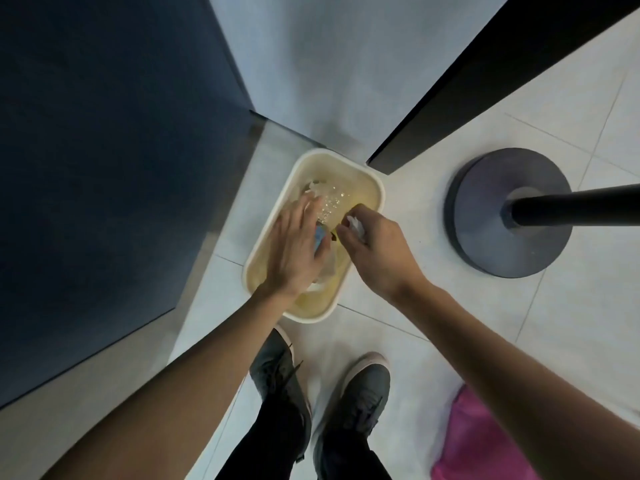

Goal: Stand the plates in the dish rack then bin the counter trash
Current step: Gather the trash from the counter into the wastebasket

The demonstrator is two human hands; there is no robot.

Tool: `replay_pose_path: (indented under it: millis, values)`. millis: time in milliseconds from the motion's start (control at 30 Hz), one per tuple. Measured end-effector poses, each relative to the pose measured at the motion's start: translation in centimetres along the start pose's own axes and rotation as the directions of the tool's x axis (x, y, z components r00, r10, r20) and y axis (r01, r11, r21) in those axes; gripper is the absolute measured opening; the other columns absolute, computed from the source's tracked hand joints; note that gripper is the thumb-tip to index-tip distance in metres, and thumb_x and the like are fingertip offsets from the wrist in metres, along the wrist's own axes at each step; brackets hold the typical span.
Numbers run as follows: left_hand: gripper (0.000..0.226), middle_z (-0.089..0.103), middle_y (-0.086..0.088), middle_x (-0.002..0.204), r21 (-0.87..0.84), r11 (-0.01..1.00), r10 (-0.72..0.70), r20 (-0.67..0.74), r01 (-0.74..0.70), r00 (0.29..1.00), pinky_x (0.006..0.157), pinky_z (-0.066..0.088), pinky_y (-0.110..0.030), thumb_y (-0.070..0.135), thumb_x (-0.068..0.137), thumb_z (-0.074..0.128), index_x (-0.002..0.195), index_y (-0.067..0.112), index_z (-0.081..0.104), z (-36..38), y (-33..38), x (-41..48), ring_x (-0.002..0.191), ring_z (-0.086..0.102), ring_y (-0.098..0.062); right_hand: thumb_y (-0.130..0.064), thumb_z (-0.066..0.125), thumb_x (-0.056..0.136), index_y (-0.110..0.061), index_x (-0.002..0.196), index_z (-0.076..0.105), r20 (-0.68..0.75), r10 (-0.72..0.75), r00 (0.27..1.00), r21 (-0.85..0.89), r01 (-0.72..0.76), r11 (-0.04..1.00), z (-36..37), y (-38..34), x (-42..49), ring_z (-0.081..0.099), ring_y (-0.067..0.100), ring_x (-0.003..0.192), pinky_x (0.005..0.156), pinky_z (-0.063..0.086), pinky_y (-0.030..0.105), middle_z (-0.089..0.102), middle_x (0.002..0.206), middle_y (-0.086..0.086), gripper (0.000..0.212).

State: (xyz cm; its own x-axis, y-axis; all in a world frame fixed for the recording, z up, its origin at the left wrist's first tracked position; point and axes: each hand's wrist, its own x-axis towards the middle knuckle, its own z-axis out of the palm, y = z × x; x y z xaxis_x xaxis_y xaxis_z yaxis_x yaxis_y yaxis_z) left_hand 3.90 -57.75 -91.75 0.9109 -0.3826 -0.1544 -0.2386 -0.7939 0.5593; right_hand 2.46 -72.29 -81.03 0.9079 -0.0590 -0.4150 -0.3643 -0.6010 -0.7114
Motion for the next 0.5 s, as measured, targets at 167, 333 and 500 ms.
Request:
replay_pose_path:
  millis: [167, 333, 500]
  values:
    - [0.062, 0.04, -0.012, 0.152, 0.078, 0.995, 0.059, 0.06, -0.064, 0.996, 0.111, 0.037, -0.047, 0.019, 0.086, 0.061, 0.144, 0.009, 0.043, -2.3, -0.2, -3.6, 0.142, 0.037, -0.029, -0.02, 0.055, 0.095, -0.006, 0.104, 0.056, 0.053, -0.151, 0.987, -0.203, 0.159, 0.966, 0.9, 0.1, 3.5, 0.054, 0.03, 0.084, 0.071, 0.046, 0.039, 0.054, 0.098, 0.011, 0.017]
    - [0.046, 0.047, -0.007, 0.144, 0.078, 0.985, 0.14, 0.138, -0.151, 0.98, 0.104, 0.039, -0.042, 0.017, 0.081, 0.064, 0.127, 0.015, 0.058, -3.6, -0.8, -6.4, 0.134, 0.043, -0.027, -0.019, 0.065, 0.088, -0.008, 0.11, 0.059, 0.145, -0.165, 0.976, -0.345, 0.207, 0.916, 1.1, 1.0, 5.2, 0.052, 0.033, 0.095, 0.079, 0.045, 0.037, 0.052, 0.108, 0.011, 0.026]
    - [0.04, 0.049, -0.004, 0.142, 0.009, 0.997, 0.077, 0.109, -0.078, 0.991, 0.108, 0.038, -0.039, 0.015, 0.084, 0.062, 0.124, 0.015, 0.058, -4.9, -0.5, -7.5, 0.132, 0.046, -0.025, -0.027, 0.063, 0.086, -0.011, 0.109, 0.066, 0.325, -0.173, 0.93, -0.453, 0.313, 0.835, 0.2, 1.8, 3.9, 0.056, 0.03, 0.093, 0.091, 0.042, 0.037, 0.061, 0.105, 0.009, 0.028]
